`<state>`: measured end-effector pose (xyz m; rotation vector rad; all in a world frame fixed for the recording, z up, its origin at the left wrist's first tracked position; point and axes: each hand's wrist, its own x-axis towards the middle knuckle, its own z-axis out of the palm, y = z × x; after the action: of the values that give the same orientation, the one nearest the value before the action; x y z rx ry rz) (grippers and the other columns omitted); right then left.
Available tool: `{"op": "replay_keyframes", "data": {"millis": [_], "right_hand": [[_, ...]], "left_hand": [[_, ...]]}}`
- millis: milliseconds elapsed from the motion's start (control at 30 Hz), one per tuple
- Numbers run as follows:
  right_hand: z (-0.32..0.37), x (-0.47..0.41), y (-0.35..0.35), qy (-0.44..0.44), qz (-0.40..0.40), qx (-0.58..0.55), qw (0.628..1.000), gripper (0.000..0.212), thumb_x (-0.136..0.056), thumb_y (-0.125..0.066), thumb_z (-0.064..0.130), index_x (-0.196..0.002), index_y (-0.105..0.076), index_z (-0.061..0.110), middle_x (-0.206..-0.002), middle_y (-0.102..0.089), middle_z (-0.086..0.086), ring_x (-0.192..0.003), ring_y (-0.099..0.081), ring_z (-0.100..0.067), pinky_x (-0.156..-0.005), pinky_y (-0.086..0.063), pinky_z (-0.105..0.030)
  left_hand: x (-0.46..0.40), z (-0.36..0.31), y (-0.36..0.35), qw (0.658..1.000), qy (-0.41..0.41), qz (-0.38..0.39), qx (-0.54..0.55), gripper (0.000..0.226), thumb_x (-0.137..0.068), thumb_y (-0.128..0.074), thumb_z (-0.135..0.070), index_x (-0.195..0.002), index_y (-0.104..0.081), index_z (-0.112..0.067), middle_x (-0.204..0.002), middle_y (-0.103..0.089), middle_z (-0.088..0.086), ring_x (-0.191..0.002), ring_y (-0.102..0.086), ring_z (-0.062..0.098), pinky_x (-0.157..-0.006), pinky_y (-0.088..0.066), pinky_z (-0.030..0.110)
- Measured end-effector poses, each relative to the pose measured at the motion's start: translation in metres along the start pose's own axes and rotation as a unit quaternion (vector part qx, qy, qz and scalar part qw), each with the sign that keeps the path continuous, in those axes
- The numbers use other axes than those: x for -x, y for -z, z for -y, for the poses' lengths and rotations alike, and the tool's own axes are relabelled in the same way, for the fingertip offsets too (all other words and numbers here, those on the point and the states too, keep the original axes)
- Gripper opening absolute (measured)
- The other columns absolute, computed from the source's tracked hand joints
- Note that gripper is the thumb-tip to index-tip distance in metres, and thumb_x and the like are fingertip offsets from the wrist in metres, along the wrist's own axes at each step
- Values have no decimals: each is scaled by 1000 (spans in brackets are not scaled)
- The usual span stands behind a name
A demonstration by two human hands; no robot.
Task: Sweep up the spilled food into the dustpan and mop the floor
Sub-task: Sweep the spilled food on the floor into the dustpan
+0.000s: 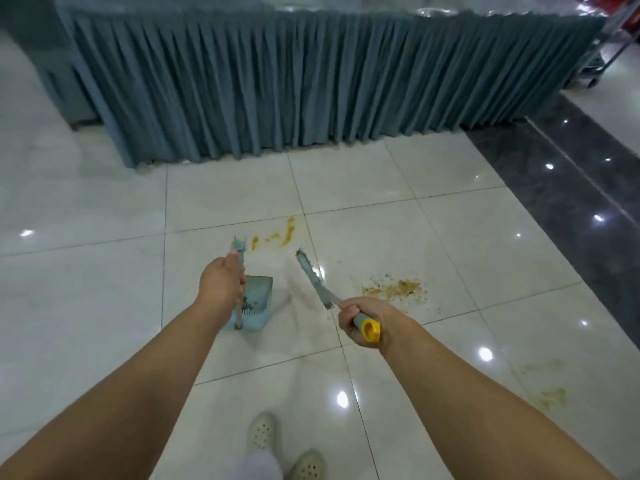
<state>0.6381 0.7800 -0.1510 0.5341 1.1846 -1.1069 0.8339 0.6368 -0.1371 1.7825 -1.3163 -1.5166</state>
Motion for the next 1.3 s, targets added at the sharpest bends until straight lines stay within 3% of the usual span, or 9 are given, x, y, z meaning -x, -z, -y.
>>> {"op": "replay_keyframes", "data": {"millis": [267,433,600,667,800,900,1067,1167,1300], "right_hand": [[-25,-33,-87,-84,67,-4,994,3,-98,-41,2,-101,-41,1,-47,-46,-15,-23,-41,-12,-25,-36,-15],[-58,-57,-132,-117,48,56,990,6,-94,-39,-2,-90,-44,-1,-56,-43,-11,-25,-40,-11,-26,-36,-13],[-75,-71,-166,-171,48,24,984,15,-95,-41,0,-80,-41,4,-51,-40,-9,-23,-40,-13,-26,-36,-14],[-83,-77,-173,-192,43,8,980,15,-96,-42,1,-81,-41,5,-60,-38,-6,-23,-40,-15,-27,-37,-14],[-100,-96,-183,-227,42,-16,973,14,-97,-44,3,-84,-40,5,-62,-36,-6,-22,-39,-16,-26,-37,-14],[-108,-109,-187,-244,45,-22,969,15,-97,-46,3,-83,-41,4,-59,-36,-7,-22,-39,-17,-26,-37,-15],[-91,-124,-174,-224,36,-40,973,14,-96,-46,1,-83,-41,3,-56,-39,-10,-22,-38,-16,-25,-36,-14],[-62,-128,-155,-201,35,-83,976,12,-98,-43,2,-86,-41,4,-62,-36,-6,-22,-37,-15,-26,-36,-14],[-11,-129,-112,-183,27,-143,972,14,-98,-42,3,-84,-42,5,-45,-37,-7,-43,-37,-7,-27,-36,-13]], "left_hand": [[-46,5,66,989,-16,-143,32,52,-99,-30,-40,-61,-48,-10,-56,-50,8,-49,-45,24,-58,-39,28],[-73,9,102,979,-43,-196,38,49,-101,-31,-39,-60,-45,-15,-63,-51,7,-70,-53,27,-72,-49,41],[-94,17,133,968,-52,-241,46,50,-100,-33,-37,-60,-46,-12,-61,-52,7,-69,-53,26,-67,-46,39],[-97,22,141,962,-56,-267,30,48,-101,-32,-35,-63,-47,-9,-65,-54,10,-70,-55,27,-68,-47,39],[-102,37,151,957,-47,-285,26,47,-102,-32,-35,-68,-48,-7,-70,-54,15,-70,-53,26,-67,-46,39],[-102,47,150,957,-31,-287,11,47,-101,-32,-38,-66,-47,-10,-66,-53,9,-68,-53,25,-66,-47,39],[-97,55,130,955,-10,-297,8,44,-99,-31,-39,-67,-46,-14,-63,-52,3,-63,-52,26,-67,-48,40],[-93,58,107,953,-5,-302,-8,47,-98,-30,-39,-67,-46,-9,-64,-53,8,-62,-51,27,-64,-47,39],[-83,57,62,955,-2,-295,-32,49,-100,-29,-37,-71,-50,-5,-67,-53,11,-62,-50,27,-60,-39,32]]}}
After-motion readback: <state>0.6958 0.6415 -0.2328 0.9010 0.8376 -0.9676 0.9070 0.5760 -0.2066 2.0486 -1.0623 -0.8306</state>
